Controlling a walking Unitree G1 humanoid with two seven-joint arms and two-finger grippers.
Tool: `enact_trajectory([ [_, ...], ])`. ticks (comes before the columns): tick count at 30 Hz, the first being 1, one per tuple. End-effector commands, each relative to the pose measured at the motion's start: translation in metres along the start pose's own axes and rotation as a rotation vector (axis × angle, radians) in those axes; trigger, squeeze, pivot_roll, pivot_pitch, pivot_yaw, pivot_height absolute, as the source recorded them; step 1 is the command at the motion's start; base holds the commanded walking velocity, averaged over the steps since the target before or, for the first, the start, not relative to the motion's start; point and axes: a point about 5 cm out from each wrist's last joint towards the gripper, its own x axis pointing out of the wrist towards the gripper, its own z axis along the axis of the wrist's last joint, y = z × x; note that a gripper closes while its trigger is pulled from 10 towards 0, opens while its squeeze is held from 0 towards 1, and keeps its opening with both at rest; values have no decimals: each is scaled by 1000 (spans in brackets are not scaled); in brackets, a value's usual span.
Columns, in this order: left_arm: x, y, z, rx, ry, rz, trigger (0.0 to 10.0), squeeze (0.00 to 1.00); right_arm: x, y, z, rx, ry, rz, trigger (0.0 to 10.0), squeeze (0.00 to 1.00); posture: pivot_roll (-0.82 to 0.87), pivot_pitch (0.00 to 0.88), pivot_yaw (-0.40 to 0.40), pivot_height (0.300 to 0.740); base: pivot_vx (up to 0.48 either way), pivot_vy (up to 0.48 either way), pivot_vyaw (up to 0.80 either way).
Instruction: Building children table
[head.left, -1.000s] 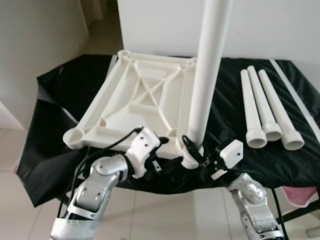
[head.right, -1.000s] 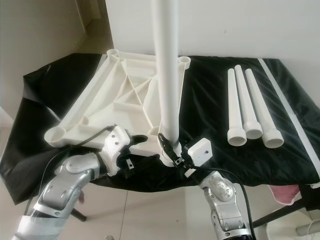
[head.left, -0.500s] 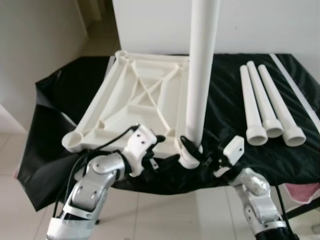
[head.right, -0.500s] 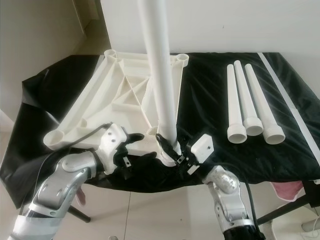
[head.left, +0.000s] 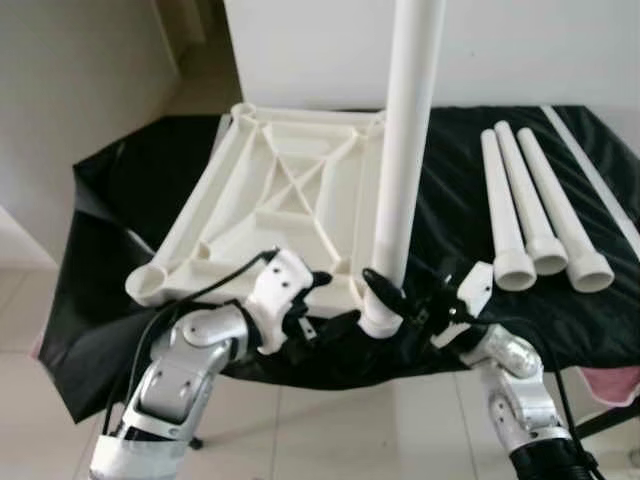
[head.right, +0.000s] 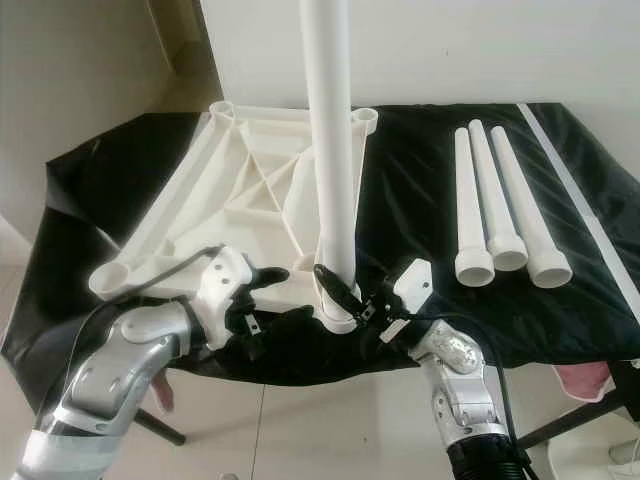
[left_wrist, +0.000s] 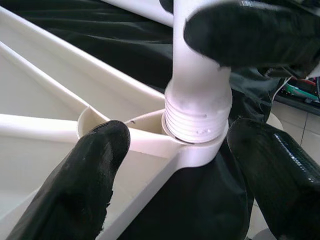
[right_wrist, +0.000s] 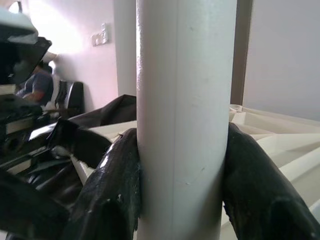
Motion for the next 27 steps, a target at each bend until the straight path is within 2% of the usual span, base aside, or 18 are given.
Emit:
enact_trajectory([
  [1,-3,2,3,6,-4,17,10000,0,-18,2,-31,109,167,-41,10000,0,58,94,73,740,0,0,0],
  [6,-3,2,4,8,-2,19,10000,0,-22,-2,-34,154,147,-120,10000,0,55,96,74,740,0,0,0],
  [11,-2,2,5,7,-6,17,10000,0,-22,-3,-34,188,130,-144,10000,0,53,97,75,740,0,0,0],
  [15,-1,2,5,8,-7,14,10000,0,-22,0,-35,144,141,-135,10000,0,49,93,78,740,0,0,0],
  [17,-1,2,6,8,-7,14,10000,0,-21,4,-35,68,156,-107,10000,0,50,94,78,740,0,0,0],
  [18,-1,2,6,8,-7,14,10000,0,-21,4,-35,68,156,-107,10000,0,50,94,78,740,0,0,0],
  [23,0,2,7,9,-12,13,10000,0,-22,21,-42,-40,212,-20,10000,0,47,94,78,740,0,0,0],
  [27,1,1,8,9,-15,11,10000,0,-23,24,-44,-42,221,-7,10000,0,46,94,78,740,0,0,0],
])
